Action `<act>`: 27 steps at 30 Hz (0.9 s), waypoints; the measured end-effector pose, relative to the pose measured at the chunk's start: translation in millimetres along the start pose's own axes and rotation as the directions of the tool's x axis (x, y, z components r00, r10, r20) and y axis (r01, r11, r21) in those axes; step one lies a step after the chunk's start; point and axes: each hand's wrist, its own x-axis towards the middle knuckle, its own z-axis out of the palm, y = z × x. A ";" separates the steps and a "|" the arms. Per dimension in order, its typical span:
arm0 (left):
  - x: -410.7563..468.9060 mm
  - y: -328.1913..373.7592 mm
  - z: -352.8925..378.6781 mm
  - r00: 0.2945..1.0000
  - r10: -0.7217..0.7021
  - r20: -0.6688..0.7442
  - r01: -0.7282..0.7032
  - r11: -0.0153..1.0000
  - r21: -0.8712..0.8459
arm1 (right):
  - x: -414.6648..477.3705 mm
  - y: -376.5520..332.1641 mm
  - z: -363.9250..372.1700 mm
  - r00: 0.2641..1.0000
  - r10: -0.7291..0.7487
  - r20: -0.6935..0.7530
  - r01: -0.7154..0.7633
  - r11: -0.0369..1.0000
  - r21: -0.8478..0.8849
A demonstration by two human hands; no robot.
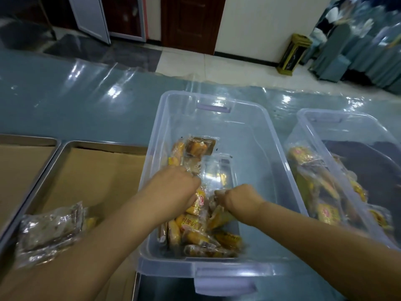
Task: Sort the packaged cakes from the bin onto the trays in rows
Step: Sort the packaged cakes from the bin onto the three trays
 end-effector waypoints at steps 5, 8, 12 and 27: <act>-0.6 -6.6 -0.6 0.990 -0.132 -0.053 0.112 0.951 -0.290 | -22.1 31.3 -35.9 0.944 0.296 -0.148 -0.193 0.856 0.479; 5.4 -8.3 -12.7 0.985 -0.171 0.026 0.157 0.826 -0.541 | -39.4 38.4 -64.1 0.903 0.378 -0.203 -0.094 0.636 0.766; 18.4 -10.3 -21.3 0.986 -0.136 0.093 0.164 0.755 -0.635 | -42.2 35.1 -96.9 0.842 0.412 -0.349 0.211 0.344 0.915; 30.9 -59.4 -15.8 0.705 -0.696 -0.138 0.174 0.358 -0.917 | 39.5 7.6 35.1 0.964 0.014 0.264 -0.097 0.947 0.305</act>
